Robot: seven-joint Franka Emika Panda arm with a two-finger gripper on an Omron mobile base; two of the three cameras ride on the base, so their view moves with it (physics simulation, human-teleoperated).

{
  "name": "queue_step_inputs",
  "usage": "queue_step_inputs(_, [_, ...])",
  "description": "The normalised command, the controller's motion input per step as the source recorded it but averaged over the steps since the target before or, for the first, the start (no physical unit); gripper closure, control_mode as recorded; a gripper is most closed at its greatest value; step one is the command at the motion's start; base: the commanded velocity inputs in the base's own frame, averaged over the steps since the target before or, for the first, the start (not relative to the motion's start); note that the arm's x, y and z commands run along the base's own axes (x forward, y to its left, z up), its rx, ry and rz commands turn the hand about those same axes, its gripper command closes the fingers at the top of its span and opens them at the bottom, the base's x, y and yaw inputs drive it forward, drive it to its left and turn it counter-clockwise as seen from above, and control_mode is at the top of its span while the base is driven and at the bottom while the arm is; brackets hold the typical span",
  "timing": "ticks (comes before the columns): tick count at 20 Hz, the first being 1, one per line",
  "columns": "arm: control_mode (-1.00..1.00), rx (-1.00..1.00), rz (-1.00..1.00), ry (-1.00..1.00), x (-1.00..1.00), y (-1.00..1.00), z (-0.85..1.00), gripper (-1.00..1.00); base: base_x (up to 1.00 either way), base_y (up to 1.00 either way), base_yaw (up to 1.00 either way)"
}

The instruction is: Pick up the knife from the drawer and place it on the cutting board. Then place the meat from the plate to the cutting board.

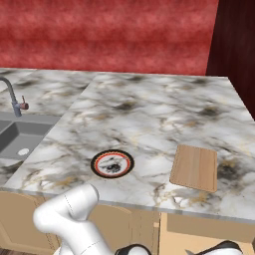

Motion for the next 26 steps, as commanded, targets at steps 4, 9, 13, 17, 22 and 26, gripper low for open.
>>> queue_step_inputs(4, [-1.0,-0.02,-0.01,-0.05,-0.36,0.14,0.42,1.0,0.0,0.0,0.0])
queue_step_inputs(9, [-1.0,-0.05,0.0,-0.11,-0.23,0.23,0.93,1.0,0.0,0.0,0.0])
queue_step_inputs(13, [-1.0,-0.07,0.0,-0.07,-0.12,0.38,1.0,1.0,0.0,0.0,0.0])
queue_step_inputs(17, [-1.0,-0.04,0.0,-0.06,0.0,0.61,0.83,1.0,0.0,0.0,0.0])
queue_step_inputs(22, [-1.0,-0.09,0.0,0.0,0.01,0.75,0.71,1.0,0.0,0.0,0.0])
queue_step_inputs(26, [-1.0,-0.09,0.0,0.0,0.18,0.77,0.57,1.0,0.0,0.0,0.0])
